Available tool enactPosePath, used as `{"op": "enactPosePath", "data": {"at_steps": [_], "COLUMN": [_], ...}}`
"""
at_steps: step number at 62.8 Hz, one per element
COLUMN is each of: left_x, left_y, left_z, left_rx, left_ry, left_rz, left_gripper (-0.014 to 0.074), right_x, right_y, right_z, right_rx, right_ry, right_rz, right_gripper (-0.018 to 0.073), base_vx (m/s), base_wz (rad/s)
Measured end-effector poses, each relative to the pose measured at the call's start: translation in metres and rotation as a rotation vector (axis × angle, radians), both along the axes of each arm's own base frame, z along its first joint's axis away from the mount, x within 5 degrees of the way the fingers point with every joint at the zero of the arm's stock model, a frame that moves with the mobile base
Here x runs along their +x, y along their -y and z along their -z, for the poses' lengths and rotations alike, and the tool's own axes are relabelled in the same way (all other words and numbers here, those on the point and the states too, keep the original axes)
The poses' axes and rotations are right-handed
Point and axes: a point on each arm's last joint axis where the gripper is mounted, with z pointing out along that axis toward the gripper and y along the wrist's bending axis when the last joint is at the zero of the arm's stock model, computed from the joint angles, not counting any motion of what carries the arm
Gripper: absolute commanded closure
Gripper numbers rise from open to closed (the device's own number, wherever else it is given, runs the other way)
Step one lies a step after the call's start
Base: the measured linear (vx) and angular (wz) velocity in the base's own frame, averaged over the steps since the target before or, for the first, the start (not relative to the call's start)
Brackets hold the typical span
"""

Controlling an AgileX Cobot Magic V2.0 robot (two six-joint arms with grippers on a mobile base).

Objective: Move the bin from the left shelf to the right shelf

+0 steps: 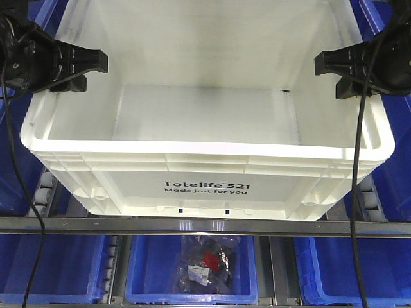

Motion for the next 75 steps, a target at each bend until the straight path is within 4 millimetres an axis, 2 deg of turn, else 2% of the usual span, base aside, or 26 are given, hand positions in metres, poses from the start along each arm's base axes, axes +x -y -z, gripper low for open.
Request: {"op": "enactPosePath", "data": {"at_steps": [19, 25, 33, 43, 75], "left_x": [-0.042, -0.053, -0.064, -0.067, -0.064], "left_y": [-0.001, -0.003, -0.007, -0.008, -0.007], "left_z": [0.006, 0.011, 0.017, 0.019, 0.017], "left_rx": [-0.024, -0.033, -0.029, -0.020, -0.032], "left_ry": [0.058, 0.055, 0.033, 0.022, 0.065], "left_rz": [0.041, 0.044, 0.045, 0.046, 0.050], "left_gripper": [0.0558, 0.0558, 0.0558, 0.0558, 0.0558], "right_x": [-0.034, -0.044, -0.058, -0.066, -0.065], "right_y": [-0.007, -0.010, -0.013, -0.014, -0.013], "right_z": [-0.021, -0.013, 0.014, 0.025, 0.023], "right_rx": [-0.072, -0.077, -0.057, -0.035, -0.039], "right_ry": [0.070, 0.066, 0.018, 0.013, 0.048], "right_rz": [-0.044, -0.022, 0.003, 0.012, 0.019], "right_gripper": [0.0564, 0.0564, 0.0564, 0.0564, 0.0564], "base_vx": [0.00, 0.00, 0.00, 0.00, 0.00], "base_wz": [0.00, 0.00, 0.00, 0.00, 0.00]}}
